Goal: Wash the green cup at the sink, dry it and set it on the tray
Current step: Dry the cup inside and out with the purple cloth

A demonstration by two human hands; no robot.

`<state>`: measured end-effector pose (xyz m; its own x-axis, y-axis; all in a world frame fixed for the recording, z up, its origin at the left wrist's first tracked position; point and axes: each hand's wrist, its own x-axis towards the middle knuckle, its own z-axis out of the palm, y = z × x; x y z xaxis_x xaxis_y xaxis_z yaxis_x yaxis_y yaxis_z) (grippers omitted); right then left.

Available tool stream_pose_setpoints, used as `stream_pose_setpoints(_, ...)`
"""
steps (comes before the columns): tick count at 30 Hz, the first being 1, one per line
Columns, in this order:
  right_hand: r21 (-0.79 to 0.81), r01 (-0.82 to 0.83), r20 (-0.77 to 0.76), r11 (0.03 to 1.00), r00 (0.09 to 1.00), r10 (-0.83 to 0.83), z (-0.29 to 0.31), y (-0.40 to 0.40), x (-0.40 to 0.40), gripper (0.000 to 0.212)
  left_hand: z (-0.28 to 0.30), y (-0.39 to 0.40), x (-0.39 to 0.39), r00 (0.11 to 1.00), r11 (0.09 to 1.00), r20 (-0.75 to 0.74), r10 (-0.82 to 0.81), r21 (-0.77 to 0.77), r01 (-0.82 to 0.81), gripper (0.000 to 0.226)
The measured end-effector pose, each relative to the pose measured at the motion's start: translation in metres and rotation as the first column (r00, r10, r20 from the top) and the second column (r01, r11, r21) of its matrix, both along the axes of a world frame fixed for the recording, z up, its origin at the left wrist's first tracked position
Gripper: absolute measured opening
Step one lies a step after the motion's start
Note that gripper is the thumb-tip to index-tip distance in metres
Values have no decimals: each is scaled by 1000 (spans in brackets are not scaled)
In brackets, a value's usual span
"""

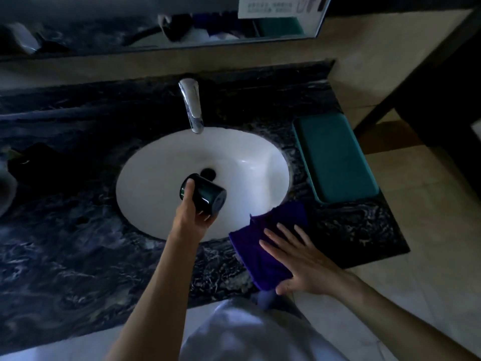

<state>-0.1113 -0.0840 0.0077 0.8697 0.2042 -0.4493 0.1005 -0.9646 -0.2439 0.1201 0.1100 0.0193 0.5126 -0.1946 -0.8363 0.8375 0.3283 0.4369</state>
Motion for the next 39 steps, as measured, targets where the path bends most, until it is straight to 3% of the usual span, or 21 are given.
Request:
stream_pose_setpoints(5, -137, -126, 56, 983, 989, 134, -20, -3, -17, 131, -2, 4, -13, 1000, 1000, 21, -11, -16, 11, 54)
stream_pose_setpoints(10, -106, -77, 148, 991, 985, 92, -26, 1, -20, 110, -1, 4, -18, 999, 999, 36, -21, -23, 21, 54)
stream_pose_setpoints(14, -107, -108, 134, 988, 983, 122, -25, -2, -20, 99, 3, 0, -19, 999, 999, 44, -30, -13, 31, 52)
stream_pose_setpoints(18, 2, 4, 125, 1000, 992, -4, -23, 1, -14, 72, 7, -4, -20, 998, 999, 56, -25, -21, 26, 52)
stream_pose_setpoints(20, 238, 187, 91, 953, 973, -214, -12, 7, -7, 59, 10, -5, -19, 998, 1000, 57, -23, -17, 24, 51)
stream_pose_setpoints(21, 393, 326, 11, 859, 933, -359, -7, 9, 0, 54, 12, -5, -18, 997, 999, 67, -25, -21, 26, 49)
stream_pose_setpoints(22, 534, 501, -140, 681, 846, -514, 1, 12, 7, 51, 15, -5, -18, 997, 999, 79, -26, -30, 28, 46)
stream_pose_setpoints(23, 637, 658, -324, 402, 701, -635, 12, 15, 17, 56, 18, -6, -15, 995, 999, 94, -25, -43, 29, 43)
stream_pose_setpoints(24, 697, 716, -498, 49, 532, -685, 20, 17, 26, 69, 23, -6, -14, 993, 997, 113, -26, -64, 34, 40)
stream_pose_setpoints(25, 673, 682, -654, -285, 370, -660, 29, 19, 35, 78, 27, -6, -12, 989, 996, 143, -31, -82, 43, 39)
stream_pose_setpoints(26, 602, 600, -769, -527, 256, -586, 38, 20, 47, 80, 33, -6, -10, 983, 995, 178, -35, -87, 51, 43)
stream_pose_setpoints(27, 546, 513, -827, -662, 202, -525, 49, 21, 58, 78, 37, -7, -8, 976, 996, 214, -42, -73, 59, 54)
stream_pose_setpoints(28, 526, 458, -844, -716, 180, -505, 55, 21, 69, 76, 40, -6, -5, 967, 996, 248, -57, -56, 73, 69)
stream_pose_setpoints(30, 522, 404, -852, -751, 204, -482, 72, 22, 93, 73, 51, -8, 0, 942, 992, 317, -113, -16, 124, 81)
stream_pose_setpoints(34, 566, 356, -810, -744, 407, -422, 104, 42, 139, 79, 64, -18, 8, 863, 974, 454, -223, 78, 210, 50)
stream_pose_setpoints(36, 665, 366, -740, -651, 441, -508, 118, 55, 158, 76, 75, -24, 10, 809, 969, 533, -247, 127, 213, 61)
stream_pose_setpoints(39, 806, 421, -591, -416, 530, -608, 129, 67, 176, 75, 89, -26, 15, 772, 960, 574, -273, 211, 183, 72)
